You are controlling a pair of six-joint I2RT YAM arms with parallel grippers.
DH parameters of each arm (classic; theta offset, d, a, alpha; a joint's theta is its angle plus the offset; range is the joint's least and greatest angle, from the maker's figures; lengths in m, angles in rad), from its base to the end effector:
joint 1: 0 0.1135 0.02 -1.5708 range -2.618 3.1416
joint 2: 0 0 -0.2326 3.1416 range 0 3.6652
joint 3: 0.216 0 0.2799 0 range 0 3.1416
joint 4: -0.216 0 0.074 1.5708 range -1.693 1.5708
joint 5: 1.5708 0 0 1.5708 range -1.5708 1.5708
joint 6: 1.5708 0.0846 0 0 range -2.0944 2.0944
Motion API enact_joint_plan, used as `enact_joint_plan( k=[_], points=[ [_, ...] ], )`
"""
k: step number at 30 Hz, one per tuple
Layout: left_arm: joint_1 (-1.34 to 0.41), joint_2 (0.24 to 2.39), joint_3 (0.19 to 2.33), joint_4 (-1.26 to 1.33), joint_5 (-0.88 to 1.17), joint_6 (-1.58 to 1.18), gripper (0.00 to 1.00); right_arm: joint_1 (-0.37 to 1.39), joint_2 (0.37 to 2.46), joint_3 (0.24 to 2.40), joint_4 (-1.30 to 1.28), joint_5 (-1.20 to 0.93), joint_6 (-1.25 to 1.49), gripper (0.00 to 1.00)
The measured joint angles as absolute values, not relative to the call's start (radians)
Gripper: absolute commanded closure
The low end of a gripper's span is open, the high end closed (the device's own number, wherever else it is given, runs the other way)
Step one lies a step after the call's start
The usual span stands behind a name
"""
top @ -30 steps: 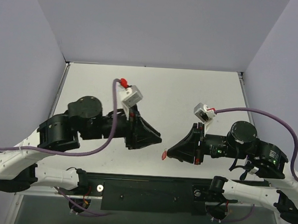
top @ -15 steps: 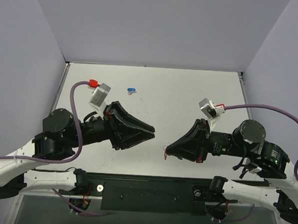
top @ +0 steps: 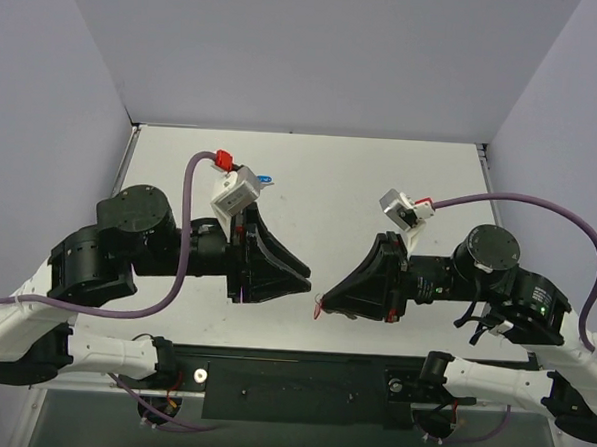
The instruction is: Remove the keys from the keyring
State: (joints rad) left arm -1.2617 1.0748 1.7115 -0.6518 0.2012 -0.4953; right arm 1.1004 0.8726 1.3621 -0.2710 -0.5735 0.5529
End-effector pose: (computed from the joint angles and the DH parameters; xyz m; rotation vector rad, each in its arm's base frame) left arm 0.0600 -0.2436 0.5265 0.8395 1.6035 -1.4817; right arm 0.0611 0.2215 0.5046 -0.9583 1.3255 1.7144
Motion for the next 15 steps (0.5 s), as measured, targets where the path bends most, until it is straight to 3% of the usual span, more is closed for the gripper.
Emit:
enact_joint_plan(
  k=[10,15],
  points=[
    [-1.262,1.168,1.771,-0.755,0.284,-0.458,0.62,1.1,0.886,1.385,-0.276,-0.601,0.553,1.0],
    [-1.262,1.182,1.78,-0.768,0.302,-0.449,0.74,1.1,0.886,1.396,-0.295,-0.603,0.551,1.0]
  ],
)
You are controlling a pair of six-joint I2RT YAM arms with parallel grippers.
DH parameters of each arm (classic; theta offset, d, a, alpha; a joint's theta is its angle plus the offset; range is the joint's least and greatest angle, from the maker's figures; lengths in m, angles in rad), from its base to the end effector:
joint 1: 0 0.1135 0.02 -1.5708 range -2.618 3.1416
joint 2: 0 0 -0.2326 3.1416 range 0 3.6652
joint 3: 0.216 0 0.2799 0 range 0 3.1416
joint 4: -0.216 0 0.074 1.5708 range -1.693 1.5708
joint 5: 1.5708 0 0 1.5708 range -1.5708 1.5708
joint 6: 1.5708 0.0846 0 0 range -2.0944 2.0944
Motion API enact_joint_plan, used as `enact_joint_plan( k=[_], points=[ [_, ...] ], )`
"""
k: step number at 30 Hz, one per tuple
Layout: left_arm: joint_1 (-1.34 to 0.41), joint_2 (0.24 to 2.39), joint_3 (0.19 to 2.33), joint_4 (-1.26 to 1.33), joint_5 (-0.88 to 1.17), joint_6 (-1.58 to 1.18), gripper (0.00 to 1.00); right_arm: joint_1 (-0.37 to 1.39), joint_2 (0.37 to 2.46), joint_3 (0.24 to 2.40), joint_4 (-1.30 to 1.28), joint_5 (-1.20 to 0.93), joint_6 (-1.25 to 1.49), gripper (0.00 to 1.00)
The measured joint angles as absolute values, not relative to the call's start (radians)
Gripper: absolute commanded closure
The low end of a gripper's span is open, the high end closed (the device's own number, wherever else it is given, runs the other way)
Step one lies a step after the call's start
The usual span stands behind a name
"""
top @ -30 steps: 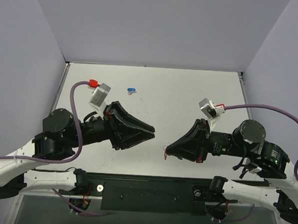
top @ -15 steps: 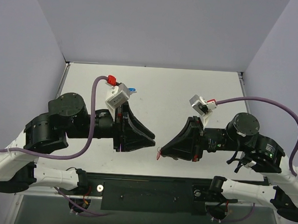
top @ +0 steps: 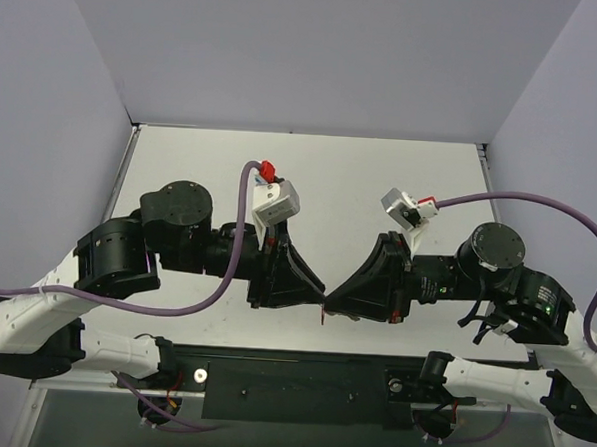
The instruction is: Remove the keys from the keyring
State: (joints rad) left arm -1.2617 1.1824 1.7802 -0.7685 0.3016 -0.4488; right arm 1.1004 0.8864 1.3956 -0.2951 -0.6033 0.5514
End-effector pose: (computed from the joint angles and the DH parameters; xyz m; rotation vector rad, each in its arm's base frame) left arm 0.0602 -0.2712 0.5059 1.0138 1.7155 -1.4537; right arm 0.0582 0.2204 0.5099 -0.9894 1.3208 1.7290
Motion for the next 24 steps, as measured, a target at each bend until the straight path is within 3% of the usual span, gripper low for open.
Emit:
enact_joint_plan(
  k=[10,16,24],
  points=[
    [-1.261,1.166,1.753,-0.737,0.346,-0.452,1.0,1.1,0.893,1.4,-0.296,-0.605,0.549,1.0],
    [-1.26,1.092,1.614,-0.572,0.338,-0.515,1.0,1.103,0.887,1.391,-0.271,-0.591,0.555,1.0],
    [-1.278,1.045,1.511,-0.352,0.143,-0.603,1.0,1.108,0.84,1.355,-0.17,-0.385,0.55,1.0]
  ],
)
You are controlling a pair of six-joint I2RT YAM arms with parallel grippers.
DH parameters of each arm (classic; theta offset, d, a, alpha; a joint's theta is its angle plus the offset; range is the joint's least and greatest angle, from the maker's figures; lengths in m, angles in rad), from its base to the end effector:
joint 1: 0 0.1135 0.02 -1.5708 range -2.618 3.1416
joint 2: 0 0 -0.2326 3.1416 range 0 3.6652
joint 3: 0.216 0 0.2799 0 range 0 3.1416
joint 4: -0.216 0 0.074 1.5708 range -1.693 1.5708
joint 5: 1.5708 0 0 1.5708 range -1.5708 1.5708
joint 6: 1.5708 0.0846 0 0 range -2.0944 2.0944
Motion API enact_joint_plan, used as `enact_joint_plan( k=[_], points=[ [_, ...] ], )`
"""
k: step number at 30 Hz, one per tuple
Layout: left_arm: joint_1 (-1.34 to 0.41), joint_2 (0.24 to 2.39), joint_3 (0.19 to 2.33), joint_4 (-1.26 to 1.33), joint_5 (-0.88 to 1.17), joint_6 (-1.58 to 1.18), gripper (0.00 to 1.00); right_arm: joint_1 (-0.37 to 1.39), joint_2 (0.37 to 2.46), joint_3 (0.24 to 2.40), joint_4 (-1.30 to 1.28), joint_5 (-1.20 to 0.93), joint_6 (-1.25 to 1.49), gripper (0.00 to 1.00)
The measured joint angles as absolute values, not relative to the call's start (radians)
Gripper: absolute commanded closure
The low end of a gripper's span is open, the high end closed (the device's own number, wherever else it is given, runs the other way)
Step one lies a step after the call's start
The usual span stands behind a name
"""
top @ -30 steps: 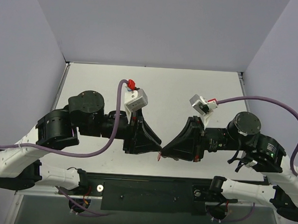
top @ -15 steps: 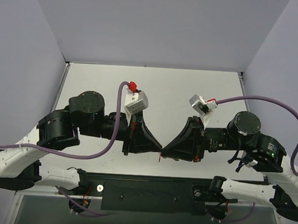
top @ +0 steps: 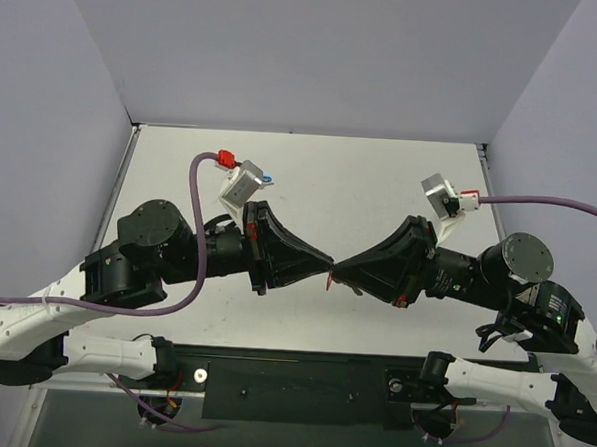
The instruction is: Remove the keys from the keyring
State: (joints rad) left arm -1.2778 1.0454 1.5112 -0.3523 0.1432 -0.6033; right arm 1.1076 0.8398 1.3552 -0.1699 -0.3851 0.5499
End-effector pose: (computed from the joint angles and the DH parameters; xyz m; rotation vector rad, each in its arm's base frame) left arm 0.0686 -0.2690 0.5090 0.6834 1.5408 -1.5918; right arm 0.0683 0.2078 0.5252 -0.7523 1.2287 1.6388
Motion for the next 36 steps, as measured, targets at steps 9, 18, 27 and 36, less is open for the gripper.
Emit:
enact_joint_plan(
  k=[9,18,27,36],
  points=[
    [-1.392,1.061,1.465,-0.155,-0.187,-0.638,1.0,1.108,0.797,1.304,-0.023,-0.221,0.559,1.0],
    [-1.605,1.122,1.414,0.102,-0.638,-0.564,1.0,1.114,0.75,1.261,0.049,-0.121,0.583,1.0],
    [-1.67,1.166,1.414,0.172,-0.809,-0.505,1.0,1.115,0.698,1.179,0.104,-0.068,0.632,1.0],
    [-1.69,1.131,1.453,-0.07,-0.839,-0.461,0.26,1.11,0.715,1.185,0.037,-0.067,0.608,1.0]
  ],
)
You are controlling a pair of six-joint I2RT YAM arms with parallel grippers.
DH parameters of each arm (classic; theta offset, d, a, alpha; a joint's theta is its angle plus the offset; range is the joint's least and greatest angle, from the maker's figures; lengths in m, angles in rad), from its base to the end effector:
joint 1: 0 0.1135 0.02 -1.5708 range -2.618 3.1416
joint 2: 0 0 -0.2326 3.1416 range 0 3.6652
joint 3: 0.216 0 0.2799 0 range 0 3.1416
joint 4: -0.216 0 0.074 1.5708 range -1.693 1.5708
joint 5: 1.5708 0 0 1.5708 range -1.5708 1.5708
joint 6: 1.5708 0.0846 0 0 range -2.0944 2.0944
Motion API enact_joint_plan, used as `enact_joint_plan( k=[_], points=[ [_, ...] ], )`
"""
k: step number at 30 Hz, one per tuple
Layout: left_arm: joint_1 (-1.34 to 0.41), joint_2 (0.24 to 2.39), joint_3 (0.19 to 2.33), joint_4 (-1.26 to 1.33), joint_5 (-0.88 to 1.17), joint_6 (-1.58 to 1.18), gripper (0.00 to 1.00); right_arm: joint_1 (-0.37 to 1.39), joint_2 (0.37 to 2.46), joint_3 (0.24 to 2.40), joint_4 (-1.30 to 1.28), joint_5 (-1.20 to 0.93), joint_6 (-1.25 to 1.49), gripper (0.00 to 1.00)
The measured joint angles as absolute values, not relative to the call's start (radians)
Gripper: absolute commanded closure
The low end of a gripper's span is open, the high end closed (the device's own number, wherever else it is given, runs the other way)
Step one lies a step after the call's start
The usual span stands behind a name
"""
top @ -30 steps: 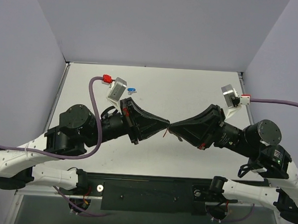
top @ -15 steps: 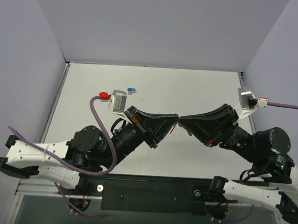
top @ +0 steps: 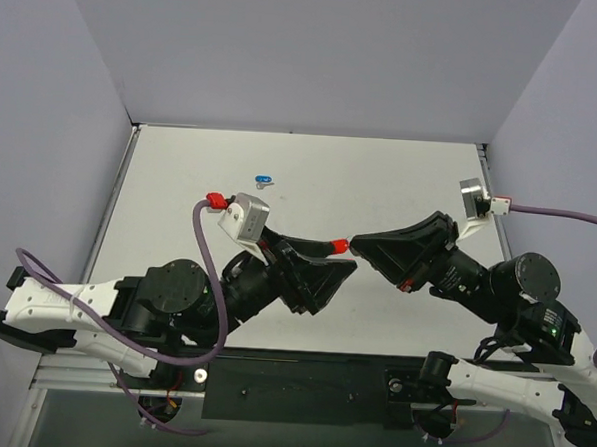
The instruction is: Remove the keys from the keyring
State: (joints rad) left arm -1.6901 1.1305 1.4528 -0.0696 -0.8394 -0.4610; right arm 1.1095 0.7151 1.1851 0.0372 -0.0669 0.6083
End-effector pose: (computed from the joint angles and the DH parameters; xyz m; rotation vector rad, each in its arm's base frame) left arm 0.0283 -0.2930 0.5000 0.1395 1.5131 -1.2164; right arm 0.0837 0.1811 0.5203 -0.3636 1.1453 1.5701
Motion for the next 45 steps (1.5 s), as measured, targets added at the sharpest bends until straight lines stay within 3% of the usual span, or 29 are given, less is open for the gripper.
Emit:
enact_joint_plan(
  k=[5,8,12,16,21,30,36,45],
  points=[
    [-1.727,1.136,1.588,-0.355,-0.749,-0.469,0.24,1.071,0.717,1.192,-0.11,-0.104,0.566,1.0],
    [-1.726,1.122,1.633,-0.481,-0.698,-0.466,0.34,1.044,0.723,1.22,-0.213,-0.186,0.535,1.0],
    [-1.726,1.067,1.645,-0.599,-0.582,-0.439,0.34,0.929,0.732,1.256,-0.295,-0.43,0.521,1.0],
    [-1.725,1.002,1.657,-0.671,-0.472,-0.414,0.34,0.779,0.786,1.29,-0.266,-0.706,0.564,1.0],
    [-1.698,0.992,1.683,-0.723,-0.448,-0.401,0.38,0.753,0.872,1.277,-0.089,-0.899,0.707,1.0],
    [-1.262,1.104,1.681,-0.745,-0.166,-0.46,0.48,0.753,0.87,1.263,0.052,-0.956,0.814,1.0],
    [-1.231,1.082,1.606,-0.672,0.046,-0.494,0.52,0.754,0.849,1.251,0.112,-0.959,0.855,1.0],
    [-1.23,1.04,1.622,-0.569,0.173,-0.519,0.53,0.772,0.847,1.251,0.105,-0.958,0.855,1.0]
  ],
)
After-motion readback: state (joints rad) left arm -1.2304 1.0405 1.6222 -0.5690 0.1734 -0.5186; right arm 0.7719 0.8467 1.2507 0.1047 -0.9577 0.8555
